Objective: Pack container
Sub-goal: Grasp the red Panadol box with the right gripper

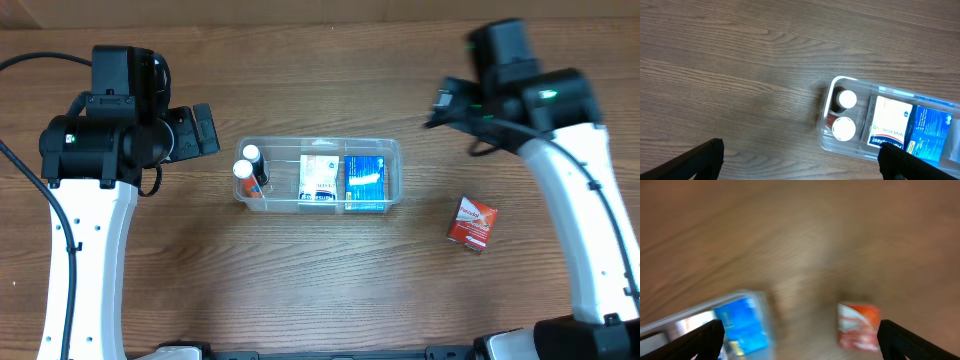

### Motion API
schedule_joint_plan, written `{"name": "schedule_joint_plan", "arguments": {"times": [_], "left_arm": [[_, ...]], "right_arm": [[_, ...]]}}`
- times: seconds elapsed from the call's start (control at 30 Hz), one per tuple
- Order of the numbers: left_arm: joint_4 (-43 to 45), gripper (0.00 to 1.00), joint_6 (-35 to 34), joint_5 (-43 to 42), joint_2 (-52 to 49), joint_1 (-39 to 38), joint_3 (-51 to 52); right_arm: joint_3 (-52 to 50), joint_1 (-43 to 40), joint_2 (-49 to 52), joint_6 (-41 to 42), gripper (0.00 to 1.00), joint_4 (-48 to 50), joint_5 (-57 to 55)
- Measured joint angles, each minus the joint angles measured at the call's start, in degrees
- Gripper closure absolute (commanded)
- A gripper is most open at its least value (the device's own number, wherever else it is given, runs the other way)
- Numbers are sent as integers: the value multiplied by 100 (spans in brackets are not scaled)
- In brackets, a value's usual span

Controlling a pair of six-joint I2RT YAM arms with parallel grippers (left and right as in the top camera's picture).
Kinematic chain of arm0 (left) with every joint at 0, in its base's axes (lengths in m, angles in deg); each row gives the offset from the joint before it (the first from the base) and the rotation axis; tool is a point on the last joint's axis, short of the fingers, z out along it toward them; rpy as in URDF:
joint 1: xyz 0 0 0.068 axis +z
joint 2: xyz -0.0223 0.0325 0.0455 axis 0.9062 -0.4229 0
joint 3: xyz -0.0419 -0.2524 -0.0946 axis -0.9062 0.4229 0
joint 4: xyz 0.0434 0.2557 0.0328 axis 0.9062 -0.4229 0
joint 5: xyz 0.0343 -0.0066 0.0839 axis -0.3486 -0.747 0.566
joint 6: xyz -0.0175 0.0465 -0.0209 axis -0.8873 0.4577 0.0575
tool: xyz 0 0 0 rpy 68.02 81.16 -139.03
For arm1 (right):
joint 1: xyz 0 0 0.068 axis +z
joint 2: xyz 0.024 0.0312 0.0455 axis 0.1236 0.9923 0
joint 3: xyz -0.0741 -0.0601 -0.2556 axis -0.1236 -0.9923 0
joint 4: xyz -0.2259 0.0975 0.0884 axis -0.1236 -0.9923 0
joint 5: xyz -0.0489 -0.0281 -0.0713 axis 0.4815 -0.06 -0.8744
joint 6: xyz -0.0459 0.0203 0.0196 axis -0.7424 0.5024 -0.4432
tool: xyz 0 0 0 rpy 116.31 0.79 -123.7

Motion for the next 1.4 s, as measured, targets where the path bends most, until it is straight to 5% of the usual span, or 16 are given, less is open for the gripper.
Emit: {"name": "schedule_joint_plan", "arguments": {"times": [0.23,0.63,1.3,1.4], "left_arm": [[-2,0,0,0,0,0,0],[-42,0,0,0,0,0,0],[-42,0,0,2,0,0,0],[-42,0,0,2,0,0,2]], "right_arm": [[-1126,-901,101,-188,0,-35,269],[-3740,-957,164,-361,0,1602,632],[-4885,-1008,164,-732,0,2898,640],[-4994,-1008,164,-734,7,2968,638]]}}
